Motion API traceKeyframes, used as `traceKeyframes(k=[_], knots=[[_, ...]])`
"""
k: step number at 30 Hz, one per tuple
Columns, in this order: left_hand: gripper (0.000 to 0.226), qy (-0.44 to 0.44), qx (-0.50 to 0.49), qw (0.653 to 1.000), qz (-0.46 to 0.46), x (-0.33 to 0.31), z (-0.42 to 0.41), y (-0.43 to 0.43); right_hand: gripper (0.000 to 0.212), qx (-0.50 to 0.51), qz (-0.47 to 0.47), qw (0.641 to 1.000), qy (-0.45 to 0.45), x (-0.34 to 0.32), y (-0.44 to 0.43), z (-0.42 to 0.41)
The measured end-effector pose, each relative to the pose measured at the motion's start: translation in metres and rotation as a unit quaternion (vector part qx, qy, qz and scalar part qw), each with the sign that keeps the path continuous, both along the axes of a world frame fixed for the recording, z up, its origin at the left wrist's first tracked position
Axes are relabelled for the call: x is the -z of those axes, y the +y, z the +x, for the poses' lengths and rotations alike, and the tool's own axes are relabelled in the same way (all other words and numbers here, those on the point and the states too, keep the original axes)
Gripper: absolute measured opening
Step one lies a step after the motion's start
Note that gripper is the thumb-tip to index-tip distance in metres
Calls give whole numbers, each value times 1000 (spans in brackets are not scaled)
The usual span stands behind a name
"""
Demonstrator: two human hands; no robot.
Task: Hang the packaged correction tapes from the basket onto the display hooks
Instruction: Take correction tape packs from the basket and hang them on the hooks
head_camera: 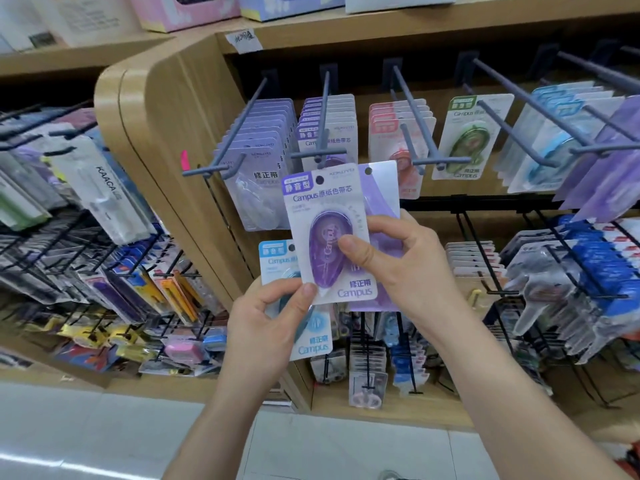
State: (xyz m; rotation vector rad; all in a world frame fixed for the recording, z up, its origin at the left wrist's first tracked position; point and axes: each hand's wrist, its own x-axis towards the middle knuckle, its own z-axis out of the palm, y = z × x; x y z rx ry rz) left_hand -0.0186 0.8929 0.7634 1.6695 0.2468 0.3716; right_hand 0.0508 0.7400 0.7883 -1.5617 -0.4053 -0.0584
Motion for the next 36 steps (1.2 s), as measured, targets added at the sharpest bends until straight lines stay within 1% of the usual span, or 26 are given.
traceKeyframes(k=[2,4,6,7,9,11,12,14,16,18,21,24,26,29,33,35,36], knots=[[5,-7,-3,1000,0,-2,-4,-1,18,0,2,1000,-4,2,0,-2],[4,-14,-7,1000,12,-6,-3,-2,16,10,16,1000,-3,0,2,-1],[9,-15,-8,999,28,-10,1,-1,12,28,20,999,8,-1,4,3],[10,-10,-7,999,37,-11,3,0,14,42,11,999,15,0,6,5],[7,4,-8,1000,29,-13,7,1,27,49,-14,998,37,3,5,8],[12,19,-10,1000,2,-12,8,2,40,11,-39,998,55,6,1,8],[16,29,-12,999,-8,-11,9,3,42,-13,-55,997,62,8,-2,6],[15,46,-7,999,-8,-11,12,5,37,-41,-92,992,73,15,-9,3],[15,59,-2,998,19,-13,17,9,33,-35,-130,988,75,24,-12,3],[19,52,-1,997,61,-18,24,13,37,-14,-146,987,63,30,-10,4],[26,16,-9,997,76,-35,36,14,42,30,-142,988,56,35,-3,9],[35,-19,-45,986,157,-45,45,15,49,54,-130,989,51,36,5,14],[34,-24,-80,978,194,-41,45,17,55,73,-111,990,49,36,12,19],[40,-36,-95,977,185,-34,34,15,54,112,-83,989,56,34,24,31],[43,-47,-54,986,154,-29,23,18,51,151,-76,983,66,29,37,45],[59,-58,-24,990,125,-28,21,18,55,159,-86,980,84,30,39,51],[67,-61,-10,994,93,-28,20,18,58,155,-99,978,95,32,38,52]])
